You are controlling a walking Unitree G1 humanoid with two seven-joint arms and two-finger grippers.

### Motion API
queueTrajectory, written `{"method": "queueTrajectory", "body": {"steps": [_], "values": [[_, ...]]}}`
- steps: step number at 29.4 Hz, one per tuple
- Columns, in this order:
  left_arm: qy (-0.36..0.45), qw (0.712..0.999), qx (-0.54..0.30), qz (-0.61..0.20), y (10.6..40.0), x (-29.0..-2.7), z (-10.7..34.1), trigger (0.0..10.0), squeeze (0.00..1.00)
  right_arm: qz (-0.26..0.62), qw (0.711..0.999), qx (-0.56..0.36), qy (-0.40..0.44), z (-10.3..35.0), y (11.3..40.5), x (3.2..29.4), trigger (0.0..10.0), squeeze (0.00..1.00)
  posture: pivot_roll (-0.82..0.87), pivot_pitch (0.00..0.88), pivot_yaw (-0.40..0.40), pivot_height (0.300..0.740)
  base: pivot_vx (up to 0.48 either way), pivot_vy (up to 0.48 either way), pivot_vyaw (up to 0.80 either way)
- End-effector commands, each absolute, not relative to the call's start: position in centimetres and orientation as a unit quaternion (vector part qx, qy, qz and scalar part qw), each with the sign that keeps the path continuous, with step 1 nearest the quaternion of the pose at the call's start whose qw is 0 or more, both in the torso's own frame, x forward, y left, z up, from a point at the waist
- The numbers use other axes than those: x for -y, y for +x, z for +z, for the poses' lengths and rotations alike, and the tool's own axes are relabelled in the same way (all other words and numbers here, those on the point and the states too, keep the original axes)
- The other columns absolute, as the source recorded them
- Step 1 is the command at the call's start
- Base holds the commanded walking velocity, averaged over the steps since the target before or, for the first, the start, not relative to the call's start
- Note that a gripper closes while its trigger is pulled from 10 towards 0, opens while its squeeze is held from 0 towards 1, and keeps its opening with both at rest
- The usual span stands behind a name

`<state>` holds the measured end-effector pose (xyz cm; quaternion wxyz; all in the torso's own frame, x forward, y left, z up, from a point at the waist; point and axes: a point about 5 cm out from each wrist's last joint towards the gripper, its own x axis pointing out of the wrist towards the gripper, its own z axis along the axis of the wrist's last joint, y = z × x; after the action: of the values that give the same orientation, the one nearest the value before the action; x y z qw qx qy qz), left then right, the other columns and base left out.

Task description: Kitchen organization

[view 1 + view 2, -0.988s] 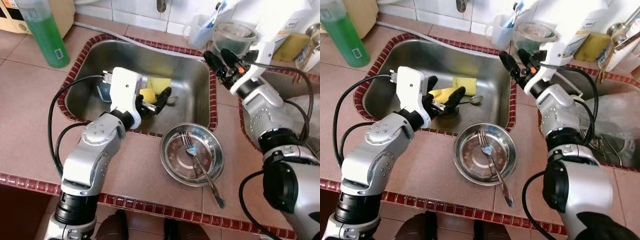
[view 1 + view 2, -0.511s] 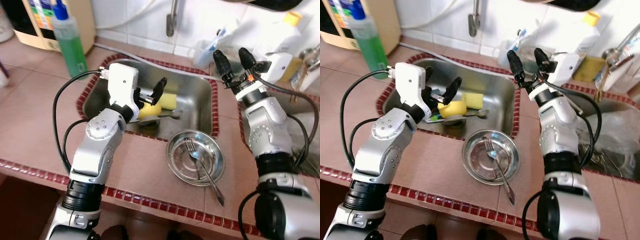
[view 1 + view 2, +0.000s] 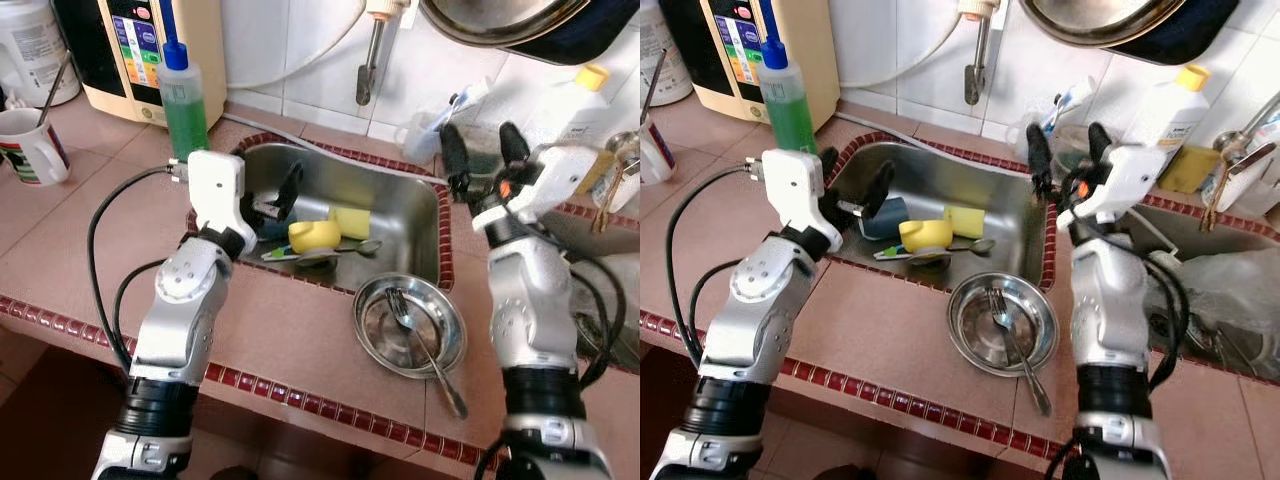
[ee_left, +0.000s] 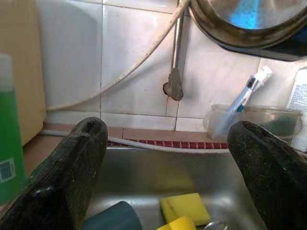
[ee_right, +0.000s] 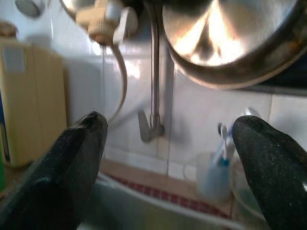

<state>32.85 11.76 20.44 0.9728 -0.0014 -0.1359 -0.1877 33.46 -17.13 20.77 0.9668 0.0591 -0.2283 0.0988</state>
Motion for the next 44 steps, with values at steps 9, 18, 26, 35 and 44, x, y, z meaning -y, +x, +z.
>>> {"method": "queueTrajectory", "body": {"steps": [9,18,26,35,44], "values": [[-0.023,0.968,0.162,-0.189,31.5,-12.0,19.5,10.0,0.00,0.064,0.972,0.224,0.018,19.1,30.8,15.6,10.0,0.00,0.08,0.010,-0.073,0.740,0.000,0.000,0.00],[-0.017,0.964,0.177,-0.197,31.1,-11.9,19.7,10.0,0.00,0.065,0.974,0.218,-0.004,19.0,30.5,15.2,10.0,0.00,0.08,0.001,-0.074,0.740,0.000,0.000,0.00],[-0.027,0.964,0.169,-0.204,30.8,-12.0,19.5,10.0,0.00,0.071,0.974,0.213,-0.013,18.8,30.4,14.9,10.0,0.00,0.08,0.000,-0.078,0.740,0.000,-0.154,0.00],[-0.029,0.963,0.170,-0.206,30.7,-12.1,19.5,10.0,0.00,0.078,0.974,0.211,-0.018,18.7,30.4,14.7,10.0,0.00,0.09,0.000,-0.085,0.740,0.000,-0.480,0.00],[-0.031,0.963,0.168,-0.208,30.6,-12.0,19.5,10.0,0.00,0.082,0.974,0.210,-0.022,18.7,30.4,14.6,10.0,0.00,0.09,0.000,-0.087,0.740,0.000,-0.480,0.00]]}}
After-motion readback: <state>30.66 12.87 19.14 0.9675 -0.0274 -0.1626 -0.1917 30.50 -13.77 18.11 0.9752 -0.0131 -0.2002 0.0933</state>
